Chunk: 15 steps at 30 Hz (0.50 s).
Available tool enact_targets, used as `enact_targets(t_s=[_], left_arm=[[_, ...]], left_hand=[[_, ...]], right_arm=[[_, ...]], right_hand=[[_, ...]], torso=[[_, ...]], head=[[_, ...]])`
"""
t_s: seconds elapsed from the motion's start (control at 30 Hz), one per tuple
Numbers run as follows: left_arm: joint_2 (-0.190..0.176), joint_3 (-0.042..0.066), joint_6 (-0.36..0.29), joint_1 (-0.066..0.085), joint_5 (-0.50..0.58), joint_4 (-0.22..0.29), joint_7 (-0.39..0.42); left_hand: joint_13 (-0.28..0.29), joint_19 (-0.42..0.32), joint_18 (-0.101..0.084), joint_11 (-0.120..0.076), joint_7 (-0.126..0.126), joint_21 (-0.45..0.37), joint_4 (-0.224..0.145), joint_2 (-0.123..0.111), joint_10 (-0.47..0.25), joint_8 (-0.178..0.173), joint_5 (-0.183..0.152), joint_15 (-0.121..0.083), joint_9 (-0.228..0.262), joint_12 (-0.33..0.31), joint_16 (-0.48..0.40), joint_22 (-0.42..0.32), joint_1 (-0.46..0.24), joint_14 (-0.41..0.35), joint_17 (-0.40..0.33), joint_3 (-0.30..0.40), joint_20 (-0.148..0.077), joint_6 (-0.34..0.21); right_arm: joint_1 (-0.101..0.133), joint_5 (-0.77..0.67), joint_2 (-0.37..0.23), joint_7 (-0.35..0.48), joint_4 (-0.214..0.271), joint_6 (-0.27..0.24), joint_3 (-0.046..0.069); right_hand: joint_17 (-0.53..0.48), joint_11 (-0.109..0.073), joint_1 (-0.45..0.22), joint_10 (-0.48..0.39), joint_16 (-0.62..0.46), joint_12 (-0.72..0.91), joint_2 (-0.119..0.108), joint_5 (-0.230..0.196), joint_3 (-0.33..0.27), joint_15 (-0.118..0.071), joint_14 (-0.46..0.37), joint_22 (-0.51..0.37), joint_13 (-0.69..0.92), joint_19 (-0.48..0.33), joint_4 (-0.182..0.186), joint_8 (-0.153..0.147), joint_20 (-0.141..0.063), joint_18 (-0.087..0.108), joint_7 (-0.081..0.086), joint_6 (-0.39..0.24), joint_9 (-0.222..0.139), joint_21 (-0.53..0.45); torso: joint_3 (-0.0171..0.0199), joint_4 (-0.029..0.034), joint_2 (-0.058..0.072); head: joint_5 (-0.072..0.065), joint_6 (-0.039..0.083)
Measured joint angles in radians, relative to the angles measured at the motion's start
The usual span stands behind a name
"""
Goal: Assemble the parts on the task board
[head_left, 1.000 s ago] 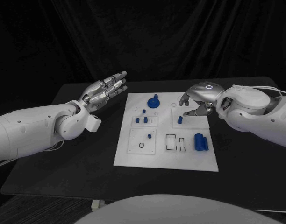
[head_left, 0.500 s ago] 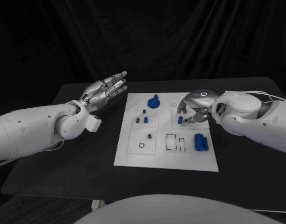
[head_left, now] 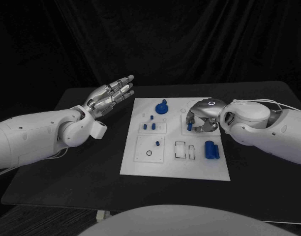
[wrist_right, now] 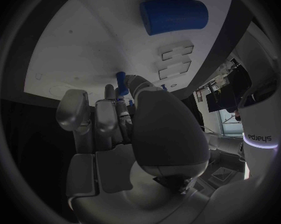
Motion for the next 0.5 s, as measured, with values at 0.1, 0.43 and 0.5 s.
enact_targets(t_s=[0.1, 0.43, 0.5], left_arm=[[0.0, 0.0, 0.0, 0.0, 0.0, 0.0, 0.0], [0.0, 0.0, 0.002, -0.004, 0.0, -0.002, 0.0], [0.0, 0.0, 0.003, -0.004, 0.0, -0.002, 0.0]], left_hand=[[0.0, 0.0, 0.0, 0.001, 0.0, 0.0, 0.0, 0.0, 0.001, 0.0, 0.0, 0.0, 0.0, 0.0, 0.0, 0.0, 0.0, 0.0, 0.0, 0.0, 0.0, 0.0], [0.0, 0.0, 0.0, 0.001, 0.007, 0.0, -0.006, 0.003, 0.001, 0.0, 0.011, 0.0, 0.0, 0.0, 0.0, 0.0, 0.019, 0.0, 0.0, 0.006, 0.0, 0.007], [0.0, 0.0, 0.0, 0.001, 0.009, 0.0, -0.006, 0.003, 0.001, 0.0, 0.013, 0.0, 0.001, 0.0, 0.0, 0.0, 0.019, 0.0, 0.0, 0.006, 0.0, 0.009]], right_arm=[[-0.004, 0.001, 0.003, 0.003, -0.004, 0.0, 0.0], [-0.01, 0.006, 0.007, 0.016, -0.01, -0.015, 0.0], [-0.01, 0.008, 0.007, 0.018, -0.01, -0.019, 0.0]], right_hand=[[-0.002, -0.002, 0.004, 0.01, 0.0, 0.0, -0.004, 0.0, 0.011, 0.0, 0.0, 0.0, -0.003, 0.0, 0.0, 0.0, 0.0, 0.0, 0.0, 0.0, 0.002, -0.004], [0.017, -0.015, 0.013, 0.083, 0.006, -0.004, 0.005, -0.048, 0.054, 0.0, 0.0, 0.001, -0.017, 0.0, -0.015, 0.017, 0.0, 0.0, 0.001, 0.023, 0.027, 0.022], [0.018, -0.018, 0.013, 0.086, 0.006, -0.004, 0.005, -0.055, 0.054, 0.0, 0.0, 0.001, -0.018, 0.0, -0.015, 0.017, 0.0, 0.0, 0.001, 0.023, 0.028, 0.022]], torso=[[0.0, 0.0, 0.0], [0.0, 0.0, 0.0], [0.0, 0.0, 0.0]], head=[[0.0, 0.0], [-0.001, 0.0], [-0.001, 0.0]])
